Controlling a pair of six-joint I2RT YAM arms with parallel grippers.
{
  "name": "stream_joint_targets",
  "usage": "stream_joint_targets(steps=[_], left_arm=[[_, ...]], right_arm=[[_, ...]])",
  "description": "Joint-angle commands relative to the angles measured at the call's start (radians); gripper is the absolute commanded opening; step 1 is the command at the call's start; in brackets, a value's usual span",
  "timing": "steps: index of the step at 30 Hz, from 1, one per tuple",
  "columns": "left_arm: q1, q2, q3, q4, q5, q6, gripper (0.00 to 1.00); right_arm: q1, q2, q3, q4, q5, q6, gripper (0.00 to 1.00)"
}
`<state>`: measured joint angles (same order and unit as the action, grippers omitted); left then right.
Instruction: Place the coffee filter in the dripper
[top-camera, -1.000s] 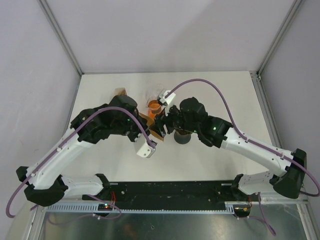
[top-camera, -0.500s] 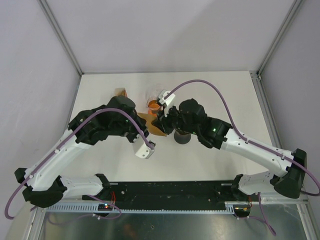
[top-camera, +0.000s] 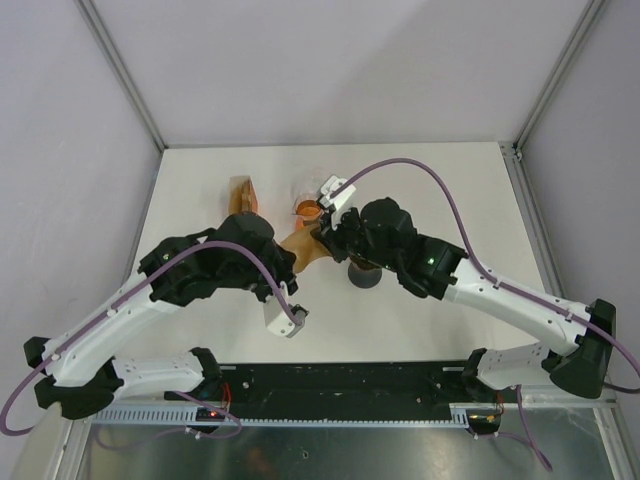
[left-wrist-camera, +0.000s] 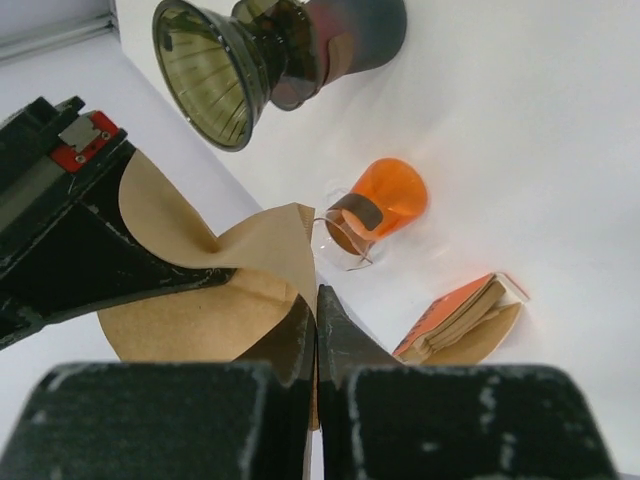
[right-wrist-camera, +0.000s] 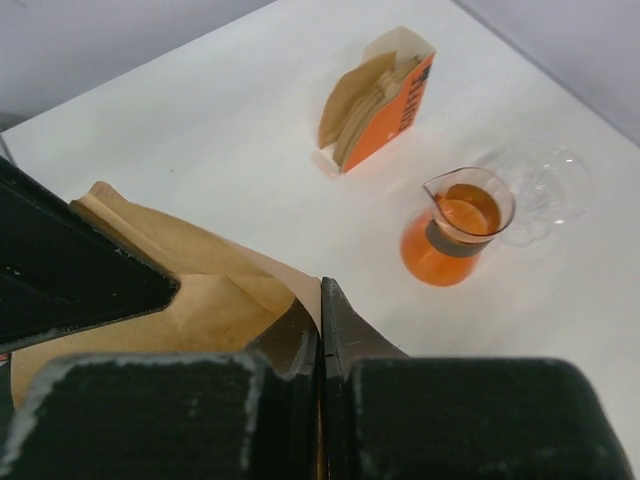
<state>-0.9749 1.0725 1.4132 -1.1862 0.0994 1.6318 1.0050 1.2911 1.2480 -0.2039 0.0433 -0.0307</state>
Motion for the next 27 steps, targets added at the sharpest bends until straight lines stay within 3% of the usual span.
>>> stream_joint_targets(steps=[1,2,6,8,14,19,24,27], left_arm=[[-0.020,-0.025,0.005,-0.030,-0.027,-0.027,0.00],[-0.020,-0.022,0.011,-0.029,-0.027,-0.035,0.08],[-0.021,-0.004,0.082,0.011,-0.008,-0.159,0.59],[-0.021,0.020,0.141,0.056,-0.005,-0.282,0.71],[0.015,0.048,0.286,0.188,-0.020,-0.729,0.85],[0.205,0.087,0.369,0.325,-0.088,-1.210,0.92],[0.526,0.143,0.412,0.337,0.127,-1.627,0.91],[0.607,0.209,0.439,0.338,0.240,-1.759,0.88]], right_arm=[[-0.005,-0.047,0.039,0.048,0.267,-0.105,0.00],[-0.005,-0.049,0.039,0.045,0.287,-0.111,0.00],[-0.002,-0.054,0.039,0.049,0.307,-0.126,0.00],[-0.003,-0.060,0.038,0.056,0.309,-0.129,0.00],[-0.015,-0.078,0.035,0.104,0.357,-0.116,0.00],[-0.017,-0.069,0.031,0.205,0.447,-0.064,0.00],[-0.017,-0.024,0.030,0.347,0.527,-0.018,0.00],[-0.017,0.007,0.030,0.427,0.561,0.004,0.00]])
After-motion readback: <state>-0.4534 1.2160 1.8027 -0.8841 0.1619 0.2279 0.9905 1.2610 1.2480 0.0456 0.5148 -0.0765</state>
